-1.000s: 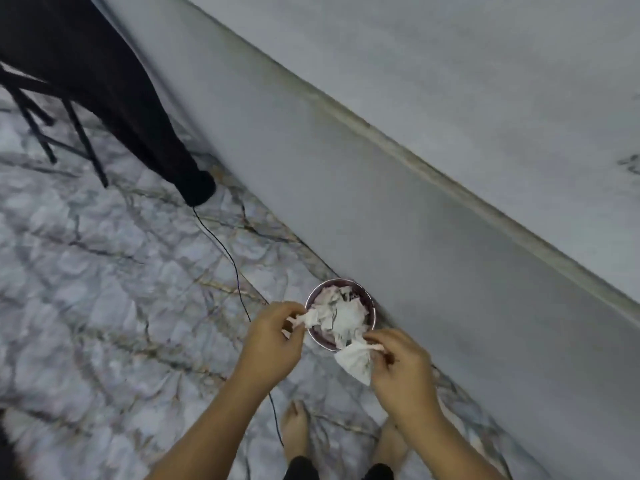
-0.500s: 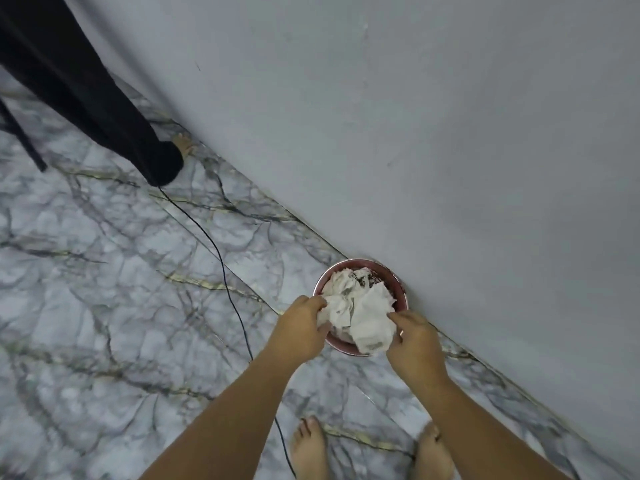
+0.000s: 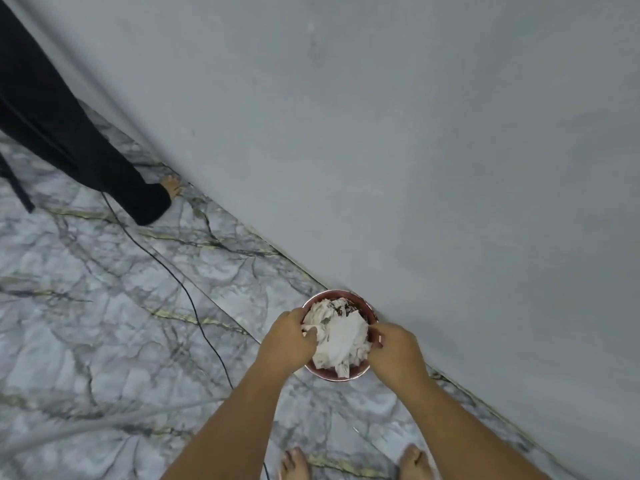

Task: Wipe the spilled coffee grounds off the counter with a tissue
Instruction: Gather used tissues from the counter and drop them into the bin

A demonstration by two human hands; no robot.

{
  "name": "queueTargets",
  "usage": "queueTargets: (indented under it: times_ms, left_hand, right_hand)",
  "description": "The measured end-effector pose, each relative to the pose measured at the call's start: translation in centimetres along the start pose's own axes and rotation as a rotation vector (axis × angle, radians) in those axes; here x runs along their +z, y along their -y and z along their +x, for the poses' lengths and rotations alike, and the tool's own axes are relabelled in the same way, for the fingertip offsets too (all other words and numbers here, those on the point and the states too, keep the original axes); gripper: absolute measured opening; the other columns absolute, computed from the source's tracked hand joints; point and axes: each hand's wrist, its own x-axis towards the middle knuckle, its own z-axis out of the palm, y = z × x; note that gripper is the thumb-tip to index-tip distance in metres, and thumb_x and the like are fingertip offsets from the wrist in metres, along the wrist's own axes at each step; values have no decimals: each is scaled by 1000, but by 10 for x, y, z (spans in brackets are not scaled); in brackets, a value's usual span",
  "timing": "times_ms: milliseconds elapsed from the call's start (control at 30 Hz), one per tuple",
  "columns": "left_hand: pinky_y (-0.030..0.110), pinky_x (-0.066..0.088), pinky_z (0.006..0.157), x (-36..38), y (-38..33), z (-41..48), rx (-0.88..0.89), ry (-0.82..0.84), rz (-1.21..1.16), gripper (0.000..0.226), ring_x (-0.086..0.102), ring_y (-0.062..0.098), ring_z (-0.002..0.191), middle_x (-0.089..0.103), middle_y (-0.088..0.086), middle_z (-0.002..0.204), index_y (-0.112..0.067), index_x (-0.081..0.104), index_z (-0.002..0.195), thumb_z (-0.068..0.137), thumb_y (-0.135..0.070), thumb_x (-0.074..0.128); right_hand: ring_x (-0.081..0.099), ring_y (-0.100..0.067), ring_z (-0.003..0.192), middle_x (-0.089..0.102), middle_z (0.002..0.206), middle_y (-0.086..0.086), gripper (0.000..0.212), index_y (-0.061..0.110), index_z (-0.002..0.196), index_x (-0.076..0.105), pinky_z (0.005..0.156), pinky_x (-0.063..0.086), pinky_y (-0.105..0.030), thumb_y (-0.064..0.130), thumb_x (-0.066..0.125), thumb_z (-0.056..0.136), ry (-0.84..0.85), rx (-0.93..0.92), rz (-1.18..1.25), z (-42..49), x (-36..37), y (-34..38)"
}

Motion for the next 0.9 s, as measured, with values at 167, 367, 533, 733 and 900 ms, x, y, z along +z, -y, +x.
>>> queueTargets:
  times_ms: [167,367,533,733,900]
  left_hand:
    - [29,49,90,-53,-74,-87,12,-46,-165,33,64,18,109,66,0,126,-20,64,125,93,-25,57]
    - [30,54,73,-154,-234,-236,279,-107,-382,27,65,4,69,73,-3,84,-31,72,82,89,-8,60]
    - [24,56,72,-215,-377,-330,661,-50,-401,33,69,16,74,73,0,81,-27,74,85,95,-1,56]
    - [26,57,75,-220,-538,-354,874,-106,-377,26,69,14,82,74,-4,91,-27,73,92,96,-7,55]
    - [14,49,68,-199,-637,-314,935,-88,-243,23,63,8,87,70,-12,102,-29,72,96,94,-12,57]
  right_hand:
    - [67,-17,81,71,90,2,22,22,97,76,62,48,-22,17,61,81,35,-20,30,-81,-98,55]
    - [69,-19,87,77,94,-5,24,16,95,77,84,55,-31,7,60,81,27,-196,76,-225,-266,131]
    - [64,-4,99,70,108,10,32,23,111,74,88,47,-15,9,54,90,-113,-337,113,-318,-416,141]
    - [67,-1,90,73,97,16,27,33,96,75,70,52,-13,11,59,91,-398,-322,312,-349,-573,108]
    - [68,-7,81,73,96,8,33,31,94,73,59,53,-16,4,56,87,-627,-214,337,-300,-659,75]
